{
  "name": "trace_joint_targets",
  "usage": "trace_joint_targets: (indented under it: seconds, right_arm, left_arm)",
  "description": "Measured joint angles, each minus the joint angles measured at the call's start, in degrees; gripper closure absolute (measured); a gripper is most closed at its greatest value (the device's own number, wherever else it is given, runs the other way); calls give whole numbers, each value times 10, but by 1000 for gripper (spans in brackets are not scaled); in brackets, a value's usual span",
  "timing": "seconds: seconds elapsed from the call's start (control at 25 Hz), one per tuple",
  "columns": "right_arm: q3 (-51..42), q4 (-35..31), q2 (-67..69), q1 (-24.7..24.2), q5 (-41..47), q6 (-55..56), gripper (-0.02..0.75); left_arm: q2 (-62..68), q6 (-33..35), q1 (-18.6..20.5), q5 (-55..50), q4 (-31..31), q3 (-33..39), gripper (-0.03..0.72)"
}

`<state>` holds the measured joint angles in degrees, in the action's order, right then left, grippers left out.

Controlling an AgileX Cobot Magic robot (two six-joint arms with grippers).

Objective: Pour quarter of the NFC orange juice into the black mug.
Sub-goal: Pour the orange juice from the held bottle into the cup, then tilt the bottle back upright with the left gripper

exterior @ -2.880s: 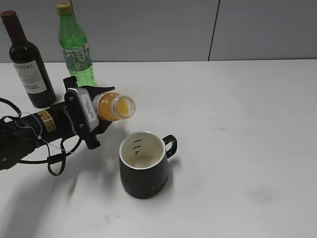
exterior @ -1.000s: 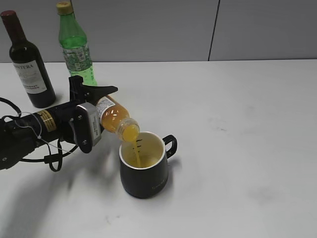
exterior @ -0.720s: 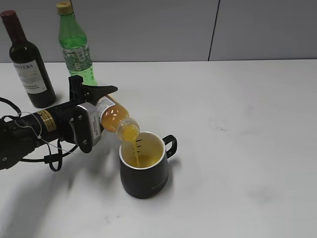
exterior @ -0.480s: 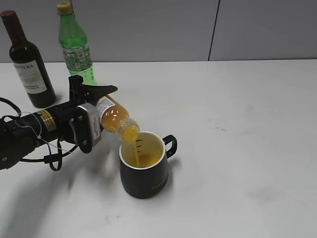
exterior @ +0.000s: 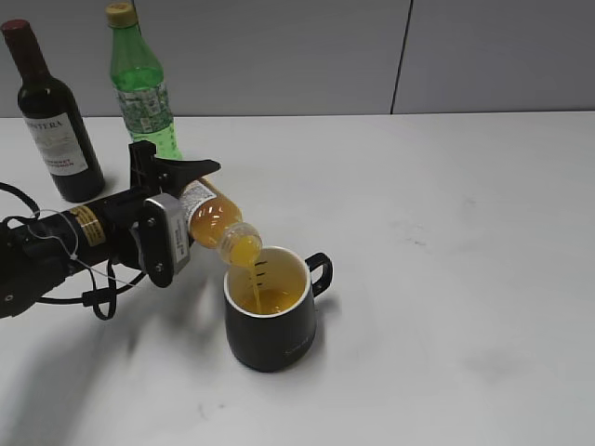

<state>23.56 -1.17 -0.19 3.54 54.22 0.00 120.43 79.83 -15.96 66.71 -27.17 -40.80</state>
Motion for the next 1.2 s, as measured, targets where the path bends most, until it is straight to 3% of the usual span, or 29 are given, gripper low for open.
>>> trace_joint_targets:
  seconds: [1.2]
  right_arm:
    - [0, 0, 0, 0, 0, 0, 172]
  left_arm:
    - [-11, 15, 0, 3, 5, 0, 219]
